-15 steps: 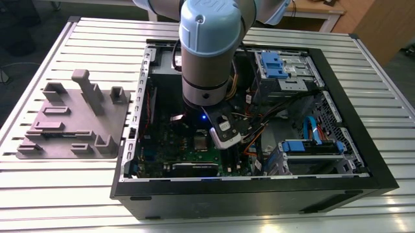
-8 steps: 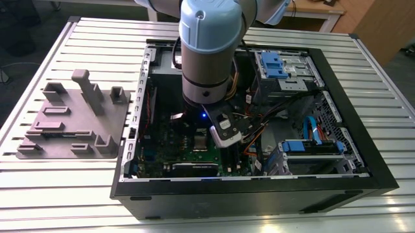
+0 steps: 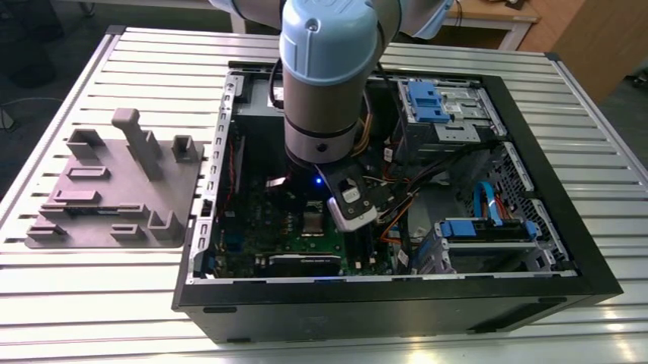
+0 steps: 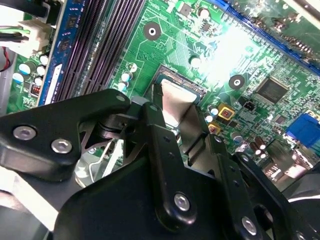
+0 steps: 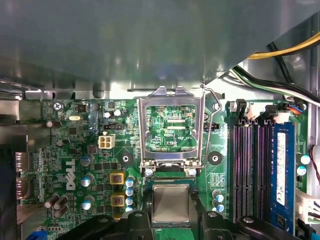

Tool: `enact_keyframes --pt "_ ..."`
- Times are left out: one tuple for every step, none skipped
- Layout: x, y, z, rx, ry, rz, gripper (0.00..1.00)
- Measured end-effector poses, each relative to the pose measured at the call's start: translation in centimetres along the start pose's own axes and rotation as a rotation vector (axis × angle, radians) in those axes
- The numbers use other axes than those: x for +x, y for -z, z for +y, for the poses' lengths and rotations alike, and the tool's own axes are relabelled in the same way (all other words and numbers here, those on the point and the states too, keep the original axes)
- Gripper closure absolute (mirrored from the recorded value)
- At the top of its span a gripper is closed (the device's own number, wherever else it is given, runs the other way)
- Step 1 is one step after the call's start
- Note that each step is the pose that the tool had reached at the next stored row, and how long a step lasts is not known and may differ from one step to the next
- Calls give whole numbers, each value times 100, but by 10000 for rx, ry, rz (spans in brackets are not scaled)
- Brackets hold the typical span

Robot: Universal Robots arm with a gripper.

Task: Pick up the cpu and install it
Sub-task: 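Place the cpu into insertion slot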

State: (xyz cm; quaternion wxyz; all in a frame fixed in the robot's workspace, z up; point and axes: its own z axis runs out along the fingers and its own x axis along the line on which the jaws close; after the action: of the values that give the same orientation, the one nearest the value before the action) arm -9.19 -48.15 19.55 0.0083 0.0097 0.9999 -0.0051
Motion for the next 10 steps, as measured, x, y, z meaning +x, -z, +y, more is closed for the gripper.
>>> enact_keyframes --pt "0 0 0 1 1 0 58" --pt "0 -1 0 0 0 0 57" --pt "0 -1 0 -1 1 -1 57" --pt "0 -3 0 -2 0 -1 57" --pt "0 -4 0 -1 0 -1 51" --pt "0 -7 0 -3 0 -1 51" --pt "0 -10 0 -3 0 -2 51" --pt "0 -12 0 -1 -3 -1 51" --pt "0 -15 0 -2 -5 -1 51" --pt "0 -19 0 -3 -5 -1 51"
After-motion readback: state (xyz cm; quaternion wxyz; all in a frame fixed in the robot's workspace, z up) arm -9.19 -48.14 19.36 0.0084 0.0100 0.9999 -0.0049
